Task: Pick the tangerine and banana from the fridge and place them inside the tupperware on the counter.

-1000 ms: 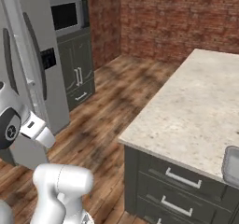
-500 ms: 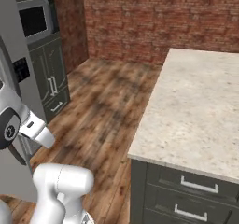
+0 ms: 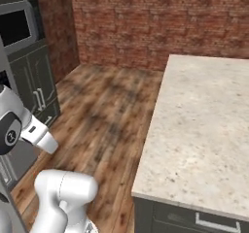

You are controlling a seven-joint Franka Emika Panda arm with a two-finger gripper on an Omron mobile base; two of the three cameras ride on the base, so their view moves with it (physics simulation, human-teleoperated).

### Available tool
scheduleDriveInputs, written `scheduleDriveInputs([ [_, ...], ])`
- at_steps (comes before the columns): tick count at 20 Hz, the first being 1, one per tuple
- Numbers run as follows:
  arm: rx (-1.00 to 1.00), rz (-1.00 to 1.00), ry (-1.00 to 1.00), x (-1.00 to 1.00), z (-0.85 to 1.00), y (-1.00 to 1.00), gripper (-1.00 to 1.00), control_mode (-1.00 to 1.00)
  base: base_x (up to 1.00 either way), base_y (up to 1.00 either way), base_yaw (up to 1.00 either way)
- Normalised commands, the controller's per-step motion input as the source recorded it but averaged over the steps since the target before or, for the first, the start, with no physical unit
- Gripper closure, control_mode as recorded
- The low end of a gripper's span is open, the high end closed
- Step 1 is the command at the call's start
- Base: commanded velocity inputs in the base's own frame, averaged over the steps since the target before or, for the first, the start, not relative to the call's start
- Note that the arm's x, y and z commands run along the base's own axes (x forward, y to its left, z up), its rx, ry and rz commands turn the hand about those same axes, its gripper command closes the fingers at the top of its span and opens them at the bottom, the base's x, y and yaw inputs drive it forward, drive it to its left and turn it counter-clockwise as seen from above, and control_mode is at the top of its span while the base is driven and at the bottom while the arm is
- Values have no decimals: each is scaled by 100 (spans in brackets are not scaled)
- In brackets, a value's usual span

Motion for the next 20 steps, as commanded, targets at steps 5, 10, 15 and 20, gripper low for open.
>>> scheduleDriveInputs([
  [5, 0, 0, 0, 0, 0, 0, -100, 100, 76, 20, 0],
  [10, 0, 0, 0, 0, 0, 0, -100, 100, 81, 4, 15],
  [15, 0, 0, 0, 0, 0, 0, -100, 100, 83, 13, 58],
  [20, 0, 0, 0, 0, 0, 0, -100, 100, 73, 19, 99],
])
